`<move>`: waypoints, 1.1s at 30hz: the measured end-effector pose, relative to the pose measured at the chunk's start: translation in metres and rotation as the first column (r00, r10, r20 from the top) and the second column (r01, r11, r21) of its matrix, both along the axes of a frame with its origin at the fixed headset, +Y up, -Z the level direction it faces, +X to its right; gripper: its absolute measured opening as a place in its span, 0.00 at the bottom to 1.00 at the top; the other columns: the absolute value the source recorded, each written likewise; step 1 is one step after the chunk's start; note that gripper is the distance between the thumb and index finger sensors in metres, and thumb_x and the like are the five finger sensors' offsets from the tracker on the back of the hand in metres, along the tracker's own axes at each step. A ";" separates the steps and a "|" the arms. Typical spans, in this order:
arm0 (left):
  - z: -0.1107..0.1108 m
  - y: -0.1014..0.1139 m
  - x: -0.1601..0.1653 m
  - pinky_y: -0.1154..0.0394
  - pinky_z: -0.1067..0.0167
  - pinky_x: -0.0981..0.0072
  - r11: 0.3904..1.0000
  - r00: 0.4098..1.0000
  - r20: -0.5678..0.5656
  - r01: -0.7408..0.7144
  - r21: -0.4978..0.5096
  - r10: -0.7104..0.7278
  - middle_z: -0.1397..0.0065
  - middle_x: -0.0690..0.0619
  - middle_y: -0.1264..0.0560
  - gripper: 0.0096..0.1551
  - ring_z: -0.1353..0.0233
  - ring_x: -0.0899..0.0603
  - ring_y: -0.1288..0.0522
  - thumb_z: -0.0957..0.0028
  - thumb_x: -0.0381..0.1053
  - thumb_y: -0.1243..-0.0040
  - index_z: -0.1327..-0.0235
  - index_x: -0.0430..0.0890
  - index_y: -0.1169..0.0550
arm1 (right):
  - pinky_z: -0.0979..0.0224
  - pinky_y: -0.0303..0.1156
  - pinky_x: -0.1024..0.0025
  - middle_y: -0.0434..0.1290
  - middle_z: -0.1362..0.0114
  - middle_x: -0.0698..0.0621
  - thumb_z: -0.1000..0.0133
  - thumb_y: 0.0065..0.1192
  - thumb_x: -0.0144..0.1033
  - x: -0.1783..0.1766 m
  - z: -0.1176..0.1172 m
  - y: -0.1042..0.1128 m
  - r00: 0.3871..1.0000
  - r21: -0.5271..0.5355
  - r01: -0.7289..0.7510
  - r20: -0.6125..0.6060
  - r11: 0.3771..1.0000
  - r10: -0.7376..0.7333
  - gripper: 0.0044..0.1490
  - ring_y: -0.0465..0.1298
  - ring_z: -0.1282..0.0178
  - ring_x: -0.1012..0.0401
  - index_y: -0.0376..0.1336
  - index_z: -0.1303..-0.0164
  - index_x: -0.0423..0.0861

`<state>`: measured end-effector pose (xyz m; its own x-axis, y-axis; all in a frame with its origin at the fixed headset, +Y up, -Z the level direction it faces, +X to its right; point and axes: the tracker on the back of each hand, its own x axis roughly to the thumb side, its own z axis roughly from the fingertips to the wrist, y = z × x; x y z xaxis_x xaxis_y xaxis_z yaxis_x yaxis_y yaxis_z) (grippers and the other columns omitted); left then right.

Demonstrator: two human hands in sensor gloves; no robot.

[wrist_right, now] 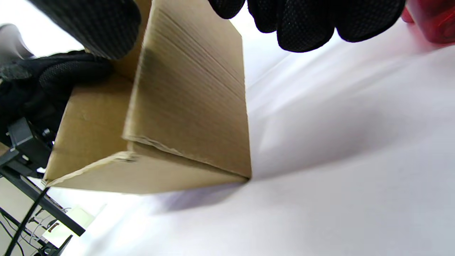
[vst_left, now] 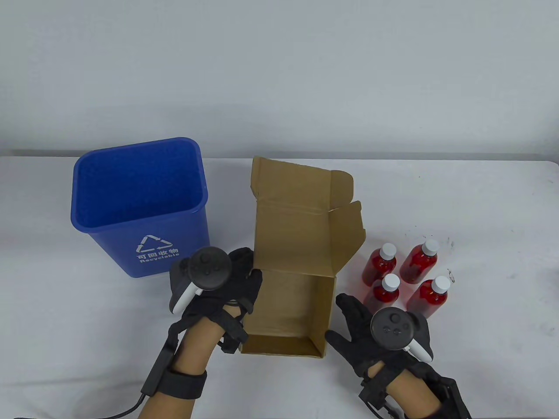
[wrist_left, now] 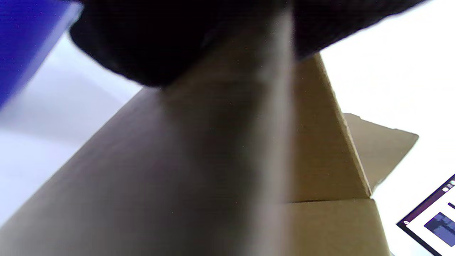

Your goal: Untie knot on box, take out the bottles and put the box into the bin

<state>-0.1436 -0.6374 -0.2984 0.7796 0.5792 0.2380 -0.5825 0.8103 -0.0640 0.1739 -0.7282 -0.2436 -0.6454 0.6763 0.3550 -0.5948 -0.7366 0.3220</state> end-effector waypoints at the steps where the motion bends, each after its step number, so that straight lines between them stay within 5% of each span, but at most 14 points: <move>1: 0.003 0.009 0.000 0.21 0.78 0.65 0.999 0.999 -0.019 0.033 0.038 -0.033 0.22 0.41 0.34 0.28 0.68 0.39 0.19 0.43 0.51 0.42 0.27 0.50 0.24 | 0.31 0.58 0.33 0.44 0.22 0.31 0.45 0.52 0.57 -0.001 0.001 0.000 1.000 0.000 -0.006 -0.006 1.000 0.006 0.56 0.58 0.26 0.32 0.39 0.23 0.32; 21: 0.053 0.140 -0.011 0.10 0.77 0.58 0.945 0.960 -0.277 0.127 0.301 -0.041 0.22 0.36 0.32 0.29 0.54 0.30 0.18 0.44 0.49 0.37 0.27 0.61 0.24 | 0.31 0.58 0.33 0.44 0.21 0.31 0.44 0.52 0.57 -0.003 0.003 -0.005 0.999 -0.022 -0.035 -0.036 0.999 0.035 0.55 0.58 0.26 0.32 0.40 0.23 0.32; 33: 0.052 0.171 -0.027 0.09 0.76 0.55 0.925 0.941 -0.335 0.078 0.372 0.055 0.27 0.37 0.25 0.28 0.52 0.29 0.17 0.45 0.49 0.35 0.29 0.62 0.22 | 0.31 0.58 0.33 0.45 0.21 0.32 0.44 0.52 0.57 -0.009 0.008 -0.003 0.996 0.008 -0.061 -0.062 0.998 0.061 0.54 0.57 0.26 0.32 0.40 0.23 0.32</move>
<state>-0.1703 -0.4662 -0.2464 0.8574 0.4891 0.1603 -0.5055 0.7417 0.4408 0.1648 -0.7311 -0.2359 -0.6621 0.6338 0.3998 -0.5274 -0.7731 0.3523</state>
